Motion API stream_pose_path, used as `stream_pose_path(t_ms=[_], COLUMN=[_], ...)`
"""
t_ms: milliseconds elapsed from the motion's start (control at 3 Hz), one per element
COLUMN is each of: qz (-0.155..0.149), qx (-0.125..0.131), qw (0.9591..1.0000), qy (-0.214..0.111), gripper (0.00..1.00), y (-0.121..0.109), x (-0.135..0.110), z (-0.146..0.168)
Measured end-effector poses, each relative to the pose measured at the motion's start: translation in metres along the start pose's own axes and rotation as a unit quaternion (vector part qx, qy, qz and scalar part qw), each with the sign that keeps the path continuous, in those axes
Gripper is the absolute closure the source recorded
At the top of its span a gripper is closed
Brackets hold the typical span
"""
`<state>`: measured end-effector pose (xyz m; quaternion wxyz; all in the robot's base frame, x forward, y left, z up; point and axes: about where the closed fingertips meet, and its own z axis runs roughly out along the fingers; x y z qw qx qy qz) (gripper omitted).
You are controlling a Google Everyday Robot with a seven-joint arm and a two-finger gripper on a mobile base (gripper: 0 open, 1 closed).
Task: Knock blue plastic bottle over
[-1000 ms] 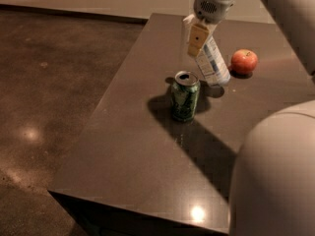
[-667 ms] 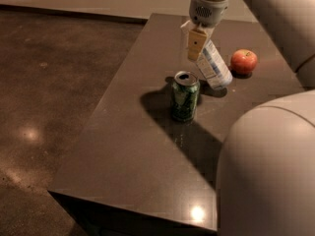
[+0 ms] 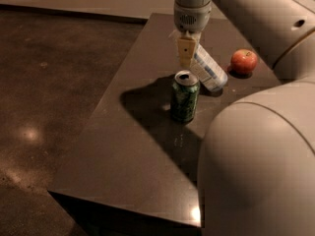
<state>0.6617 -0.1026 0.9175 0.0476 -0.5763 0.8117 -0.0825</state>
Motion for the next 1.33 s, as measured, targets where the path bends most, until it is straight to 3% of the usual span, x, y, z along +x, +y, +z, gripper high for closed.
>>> stream_pose_path(t_ms=[333, 667, 1000, 1333], qz=[-0.032, -0.052, -0.072, -0.072], qx=[-0.002, -0.006, -0.024, -0.024], qw=[0.9989, 0.9968, 0.9939, 0.9939], qy=[0.035, 0.061, 0.08, 0.08], gripper=[0.49, 0.25, 0.0, 0.0], y=[0.009, 0.016, 0.028, 0.028], x=[-0.007, -0.009, -0.008, -0.008], z=[0.012, 0.023, 0.036, 0.036])
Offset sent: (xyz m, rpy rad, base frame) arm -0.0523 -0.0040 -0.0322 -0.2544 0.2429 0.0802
